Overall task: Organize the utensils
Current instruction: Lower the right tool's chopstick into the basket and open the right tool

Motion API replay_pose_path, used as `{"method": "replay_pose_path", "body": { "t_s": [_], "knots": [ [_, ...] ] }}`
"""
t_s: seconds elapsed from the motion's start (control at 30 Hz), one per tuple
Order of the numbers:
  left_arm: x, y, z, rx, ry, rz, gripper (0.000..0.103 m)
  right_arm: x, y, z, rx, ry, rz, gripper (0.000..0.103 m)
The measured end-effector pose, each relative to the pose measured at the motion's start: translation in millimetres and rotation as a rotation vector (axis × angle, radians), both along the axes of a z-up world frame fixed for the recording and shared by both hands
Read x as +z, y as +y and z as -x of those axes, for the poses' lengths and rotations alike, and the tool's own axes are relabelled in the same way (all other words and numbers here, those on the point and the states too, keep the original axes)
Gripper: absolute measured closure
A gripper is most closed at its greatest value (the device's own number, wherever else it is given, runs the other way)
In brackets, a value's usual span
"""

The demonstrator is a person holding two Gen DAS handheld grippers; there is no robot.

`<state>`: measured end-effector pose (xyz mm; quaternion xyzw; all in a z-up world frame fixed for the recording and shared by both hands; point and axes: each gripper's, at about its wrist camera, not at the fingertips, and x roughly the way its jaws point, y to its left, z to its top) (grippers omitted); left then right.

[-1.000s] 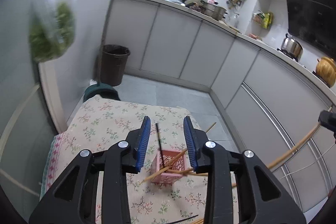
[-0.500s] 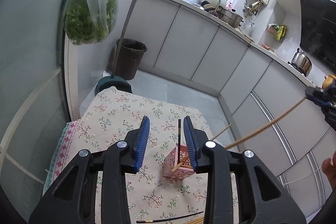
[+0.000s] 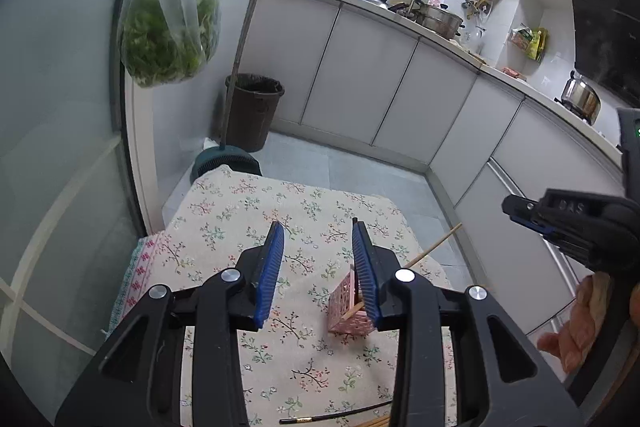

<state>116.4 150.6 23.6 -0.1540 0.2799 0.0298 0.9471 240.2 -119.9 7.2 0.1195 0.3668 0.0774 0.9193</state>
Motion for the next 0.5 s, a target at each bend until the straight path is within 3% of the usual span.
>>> {"method": "replay_pose_path", "body": {
  "t_s": [0.07,0.17,0.27,0.4,0.5],
  "knots": [
    [0.1,-4.2,1.6,-0.002,0.004,-0.020,0.067,2.6,-0.1,15.6,0.009,-0.036,0.053,0.089],
    [1.2,-14.6,6.3,-0.006,0.009,-0.051,0.061,3.7,1.1,42.0,0.009,-0.104,0.156,0.074],
    [3.8,-25.0,13.5,0.000,-0.007,-0.083,0.043,-3.6,3.4,74.4,-0.009,-0.190,0.296,0.067],
    [4.0,-39.7,20.5,-0.017,-0.014,-0.133,0.039,-12.5,-5.7,97.3,-0.044,-0.215,0.337,0.059],
    [-1.3,-48.0,25.6,-0.032,-0.008,-0.145,0.030,-18.0,-18.4,107.4,-0.090,-0.214,0.332,0.049]
  ]
}}
